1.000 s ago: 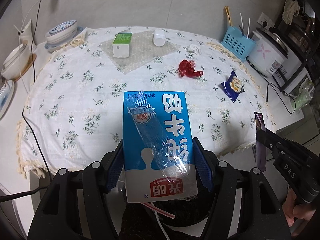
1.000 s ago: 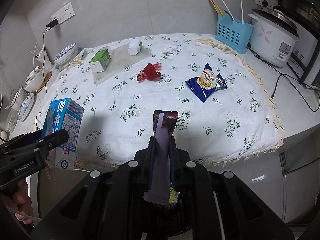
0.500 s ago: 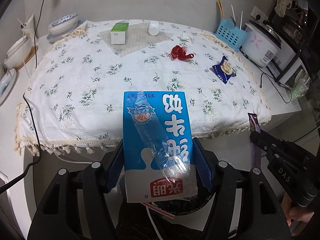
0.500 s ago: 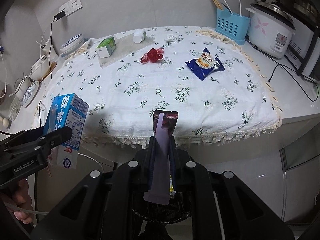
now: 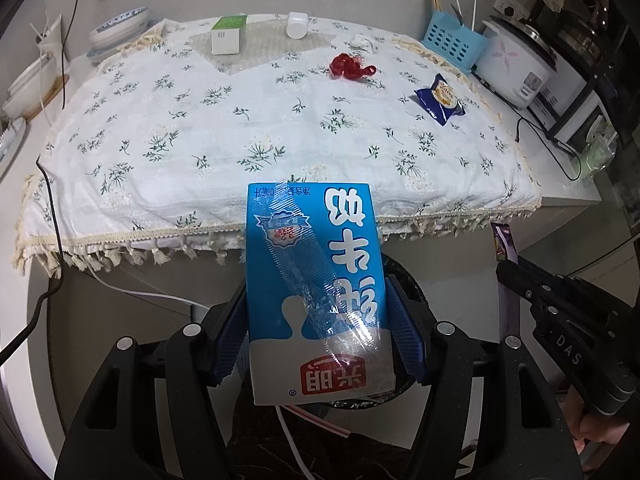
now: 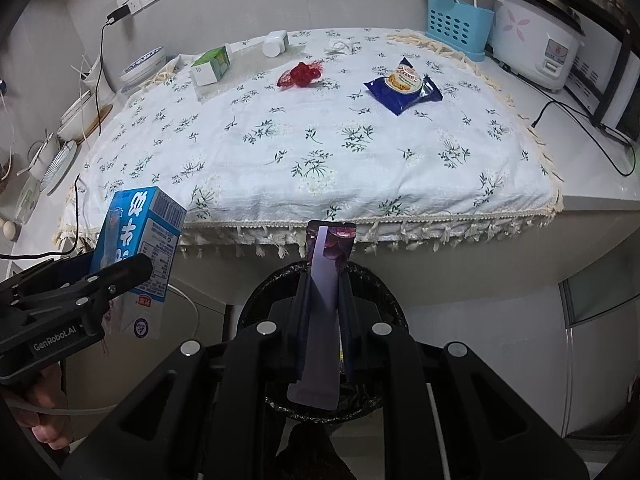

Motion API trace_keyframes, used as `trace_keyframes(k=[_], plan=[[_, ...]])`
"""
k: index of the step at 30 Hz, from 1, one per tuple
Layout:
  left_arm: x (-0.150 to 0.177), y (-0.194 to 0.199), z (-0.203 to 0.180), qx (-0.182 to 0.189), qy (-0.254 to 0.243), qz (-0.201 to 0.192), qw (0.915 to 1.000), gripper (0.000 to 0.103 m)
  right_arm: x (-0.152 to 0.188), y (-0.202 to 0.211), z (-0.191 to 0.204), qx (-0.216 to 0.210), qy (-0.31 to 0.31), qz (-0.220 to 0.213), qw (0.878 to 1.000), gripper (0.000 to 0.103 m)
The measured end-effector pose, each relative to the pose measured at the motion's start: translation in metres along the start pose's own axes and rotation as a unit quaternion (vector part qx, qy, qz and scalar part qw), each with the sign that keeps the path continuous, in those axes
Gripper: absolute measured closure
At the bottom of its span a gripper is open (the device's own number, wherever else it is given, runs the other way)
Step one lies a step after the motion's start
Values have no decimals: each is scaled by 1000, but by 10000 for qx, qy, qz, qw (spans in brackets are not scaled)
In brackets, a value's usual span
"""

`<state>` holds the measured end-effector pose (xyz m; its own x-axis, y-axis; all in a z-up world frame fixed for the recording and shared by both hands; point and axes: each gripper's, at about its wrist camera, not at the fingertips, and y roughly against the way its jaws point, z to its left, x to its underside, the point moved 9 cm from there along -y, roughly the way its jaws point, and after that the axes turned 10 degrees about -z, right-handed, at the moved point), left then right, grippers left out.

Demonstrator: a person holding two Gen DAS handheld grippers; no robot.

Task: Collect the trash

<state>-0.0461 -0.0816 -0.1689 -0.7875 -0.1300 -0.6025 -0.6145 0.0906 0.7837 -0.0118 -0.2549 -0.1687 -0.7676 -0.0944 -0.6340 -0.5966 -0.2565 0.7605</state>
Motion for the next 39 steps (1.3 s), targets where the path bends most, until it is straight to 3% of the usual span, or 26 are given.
trace_keyframes(k=[14, 39], plan=[[49, -32, -11, 81, -165, 430, 9989, 40, 47, -18, -13, 107, -72, 355, 9993, 90], [102, -83, -38, 403, -441, 656, 9961, 40, 106, -31, -30, 392, -85, 794, 9960, 90]])
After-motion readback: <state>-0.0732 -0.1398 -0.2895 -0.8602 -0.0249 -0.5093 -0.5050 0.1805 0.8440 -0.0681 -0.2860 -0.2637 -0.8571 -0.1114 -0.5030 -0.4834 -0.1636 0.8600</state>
